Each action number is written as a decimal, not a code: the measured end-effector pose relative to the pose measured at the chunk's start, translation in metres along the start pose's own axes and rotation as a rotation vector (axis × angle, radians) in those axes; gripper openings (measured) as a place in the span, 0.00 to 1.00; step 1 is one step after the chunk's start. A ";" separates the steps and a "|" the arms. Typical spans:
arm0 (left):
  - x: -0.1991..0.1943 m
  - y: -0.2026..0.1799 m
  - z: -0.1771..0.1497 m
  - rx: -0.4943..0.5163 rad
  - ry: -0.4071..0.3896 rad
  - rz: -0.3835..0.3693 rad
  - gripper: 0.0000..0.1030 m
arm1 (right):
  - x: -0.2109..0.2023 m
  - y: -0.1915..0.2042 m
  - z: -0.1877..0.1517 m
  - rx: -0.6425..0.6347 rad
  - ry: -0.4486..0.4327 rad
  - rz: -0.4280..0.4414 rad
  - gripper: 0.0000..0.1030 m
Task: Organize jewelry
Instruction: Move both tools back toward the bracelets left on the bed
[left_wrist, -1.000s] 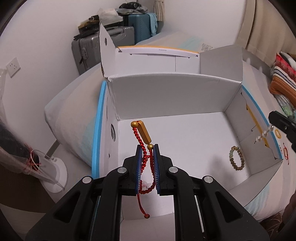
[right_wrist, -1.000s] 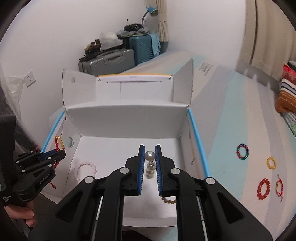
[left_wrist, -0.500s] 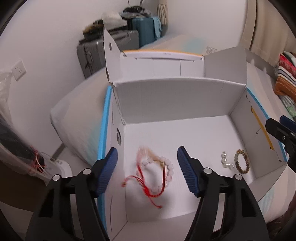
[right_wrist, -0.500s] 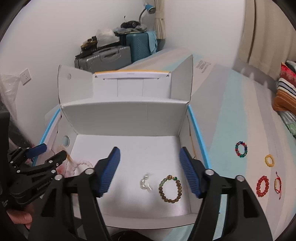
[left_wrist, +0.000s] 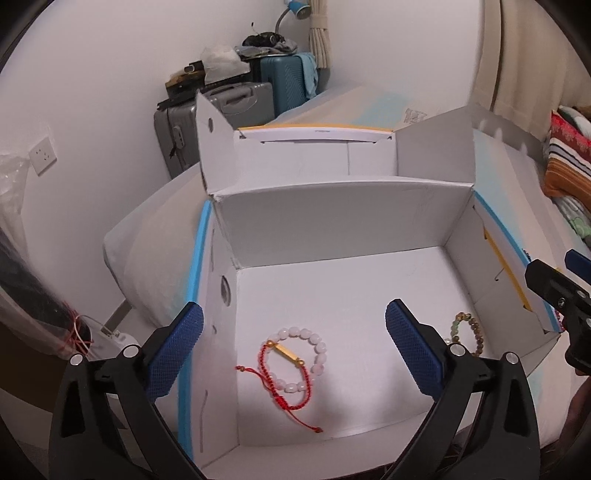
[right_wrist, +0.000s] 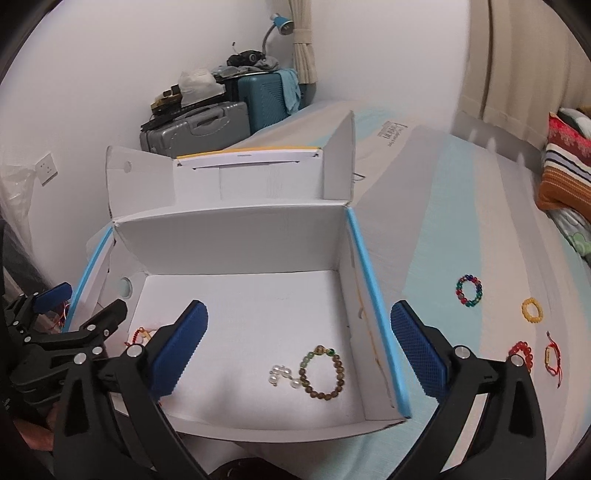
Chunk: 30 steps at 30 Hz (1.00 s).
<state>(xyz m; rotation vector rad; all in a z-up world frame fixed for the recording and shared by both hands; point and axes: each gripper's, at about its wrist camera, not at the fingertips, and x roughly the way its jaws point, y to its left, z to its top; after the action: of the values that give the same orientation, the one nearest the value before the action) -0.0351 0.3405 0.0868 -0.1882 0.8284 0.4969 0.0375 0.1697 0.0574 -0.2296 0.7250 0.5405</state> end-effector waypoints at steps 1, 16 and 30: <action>-0.001 -0.004 0.000 -0.006 0.000 -0.015 0.94 | -0.001 -0.004 -0.001 0.006 -0.002 -0.003 0.93; -0.012 -0.079 0.006 0.021 -0.010 -0.137 0.94 | -0.023 -0.095 -0.011 0.080 -0.033 -0.090 0.93; -0.022 -0.209 0.008 0.147 -0.010 -0.273 0.94 | -0.052 -0.233 -0.046 0.201 -0.035 -0.264 0.93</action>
<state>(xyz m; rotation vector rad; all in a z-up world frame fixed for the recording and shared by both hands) 0.0607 0.1537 0.1025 -0.1596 0.8113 0.1800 0.1058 -0.0637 0.0629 -0.1256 0.6970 0.2178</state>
